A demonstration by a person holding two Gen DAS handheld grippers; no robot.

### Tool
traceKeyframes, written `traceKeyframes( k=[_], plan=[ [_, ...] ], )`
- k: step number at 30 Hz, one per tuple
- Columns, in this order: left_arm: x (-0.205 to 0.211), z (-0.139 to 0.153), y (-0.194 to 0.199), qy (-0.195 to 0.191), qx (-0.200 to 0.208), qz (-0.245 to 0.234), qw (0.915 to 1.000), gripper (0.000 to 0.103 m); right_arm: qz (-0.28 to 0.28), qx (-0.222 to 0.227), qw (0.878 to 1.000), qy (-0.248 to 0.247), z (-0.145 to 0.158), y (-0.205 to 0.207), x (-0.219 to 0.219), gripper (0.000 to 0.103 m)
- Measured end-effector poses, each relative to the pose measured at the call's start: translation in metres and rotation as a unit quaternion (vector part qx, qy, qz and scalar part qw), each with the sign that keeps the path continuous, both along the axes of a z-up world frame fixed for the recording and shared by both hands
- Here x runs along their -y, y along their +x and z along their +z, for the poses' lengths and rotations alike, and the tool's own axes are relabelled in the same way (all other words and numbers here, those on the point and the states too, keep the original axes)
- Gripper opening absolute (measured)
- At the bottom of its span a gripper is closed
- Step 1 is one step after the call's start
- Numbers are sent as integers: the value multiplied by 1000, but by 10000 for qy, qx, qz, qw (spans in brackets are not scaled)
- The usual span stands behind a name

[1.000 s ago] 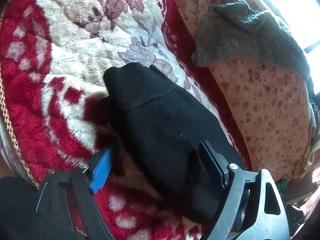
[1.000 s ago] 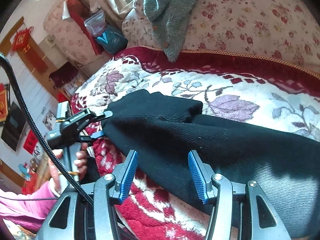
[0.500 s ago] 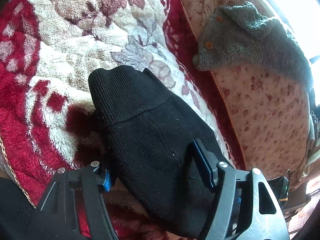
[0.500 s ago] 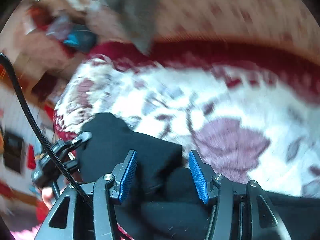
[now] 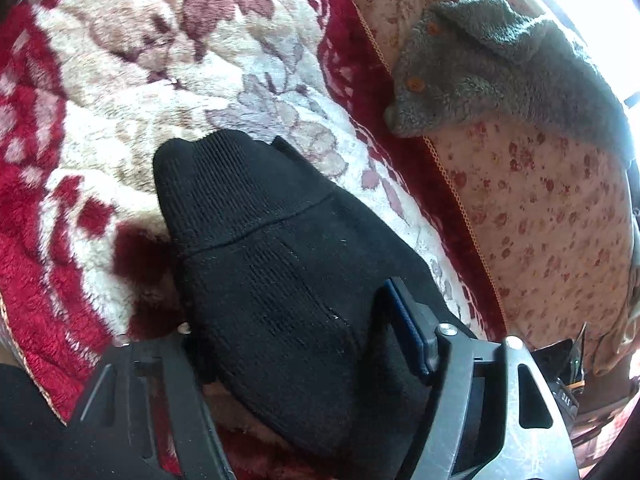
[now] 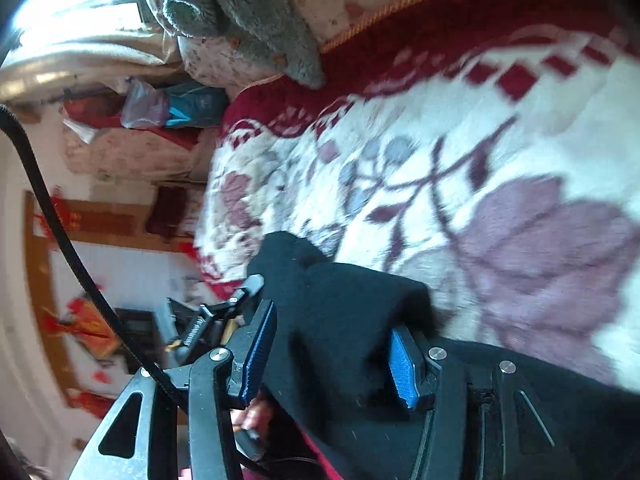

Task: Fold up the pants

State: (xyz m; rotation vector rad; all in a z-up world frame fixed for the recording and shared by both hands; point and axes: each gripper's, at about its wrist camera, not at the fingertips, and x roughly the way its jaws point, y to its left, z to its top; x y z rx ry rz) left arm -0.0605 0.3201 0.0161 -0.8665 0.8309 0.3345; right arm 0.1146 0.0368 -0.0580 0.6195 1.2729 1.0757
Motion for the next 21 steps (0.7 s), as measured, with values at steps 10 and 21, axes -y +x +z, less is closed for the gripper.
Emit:
traceKeyframes(
  k=[10, 21],
  plan=[
    [20, 48, -22, 1072, 392, -207, 9932, 18, -433, 985, 9926, 570, 30, -16, 9, 26],
    [-21, 14, -25, 842, -337, 150, 9958, 39, -657, 1561, 9848, -389, 14, -12, -13, 26]
  ],
)
